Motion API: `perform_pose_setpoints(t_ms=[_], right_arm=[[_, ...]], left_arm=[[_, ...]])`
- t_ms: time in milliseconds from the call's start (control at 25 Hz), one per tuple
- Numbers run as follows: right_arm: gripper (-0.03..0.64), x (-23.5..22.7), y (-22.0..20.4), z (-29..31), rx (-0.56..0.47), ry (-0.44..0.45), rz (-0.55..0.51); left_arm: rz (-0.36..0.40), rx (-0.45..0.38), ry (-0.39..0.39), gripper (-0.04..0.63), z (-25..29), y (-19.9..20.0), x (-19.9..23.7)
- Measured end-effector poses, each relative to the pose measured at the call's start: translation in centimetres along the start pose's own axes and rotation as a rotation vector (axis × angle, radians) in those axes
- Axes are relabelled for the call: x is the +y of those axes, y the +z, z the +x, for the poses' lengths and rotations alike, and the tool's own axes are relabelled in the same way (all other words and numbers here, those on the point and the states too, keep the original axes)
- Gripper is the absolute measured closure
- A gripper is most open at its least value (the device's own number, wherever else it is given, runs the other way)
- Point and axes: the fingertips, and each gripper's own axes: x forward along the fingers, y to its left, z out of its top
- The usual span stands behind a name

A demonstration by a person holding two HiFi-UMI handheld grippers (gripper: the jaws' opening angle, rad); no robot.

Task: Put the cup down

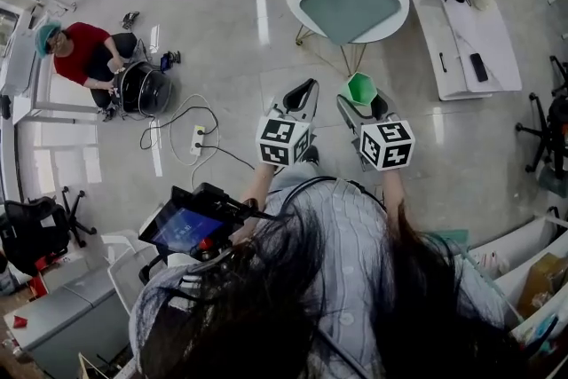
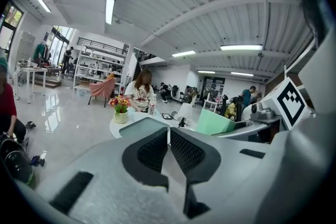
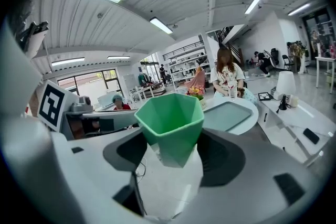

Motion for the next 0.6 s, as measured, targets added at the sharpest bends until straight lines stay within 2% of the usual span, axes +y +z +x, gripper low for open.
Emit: perform_pose_setpoints(t_ms=[240, 600], right_arm=[[0.309, -0.6, 1.2, 2.2, -0.008, -0.041, 0.024], [0.31, -1.8, 2.3, 5.1, 0.013, -0.069, 0.04]], left_arm=[[0.012, 0.014, -0.047, 0.569, 2.0, 0.7, 2.0], [-0.014, 0.037, -0.069, 0.568, 4.4, 0.7, 4.5]])
